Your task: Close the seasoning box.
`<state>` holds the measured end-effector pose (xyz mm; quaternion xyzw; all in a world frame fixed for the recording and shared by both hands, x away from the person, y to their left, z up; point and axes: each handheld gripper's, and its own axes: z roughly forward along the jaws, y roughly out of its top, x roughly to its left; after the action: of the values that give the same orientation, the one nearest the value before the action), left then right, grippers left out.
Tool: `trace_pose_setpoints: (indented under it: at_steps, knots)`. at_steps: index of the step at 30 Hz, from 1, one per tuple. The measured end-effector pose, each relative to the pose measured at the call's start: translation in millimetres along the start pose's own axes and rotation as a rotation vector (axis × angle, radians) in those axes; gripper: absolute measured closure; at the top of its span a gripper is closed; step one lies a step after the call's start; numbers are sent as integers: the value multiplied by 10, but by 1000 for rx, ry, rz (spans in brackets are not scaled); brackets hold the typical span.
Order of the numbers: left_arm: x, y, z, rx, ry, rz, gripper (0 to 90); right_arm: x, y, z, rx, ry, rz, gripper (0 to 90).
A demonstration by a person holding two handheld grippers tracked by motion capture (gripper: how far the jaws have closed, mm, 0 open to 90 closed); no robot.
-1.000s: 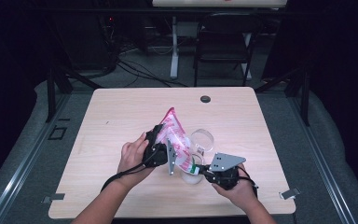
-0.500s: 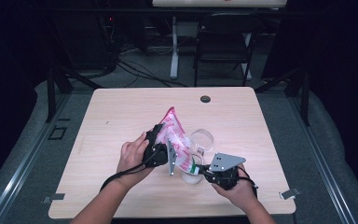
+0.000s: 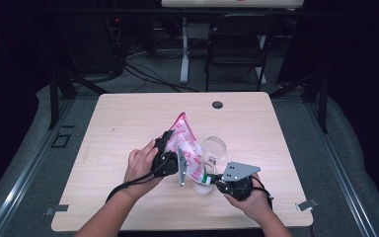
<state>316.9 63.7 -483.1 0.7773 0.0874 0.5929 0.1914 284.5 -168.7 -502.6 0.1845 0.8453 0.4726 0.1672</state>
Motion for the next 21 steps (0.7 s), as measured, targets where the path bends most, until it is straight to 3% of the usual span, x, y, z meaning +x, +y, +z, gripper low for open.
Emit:
trace_pose_setpoints:
  at_steps: [21]
  knots:
    - [-2,0,-4,-8,3,-3,599,-2,0,-1,3,-1,-3,900]
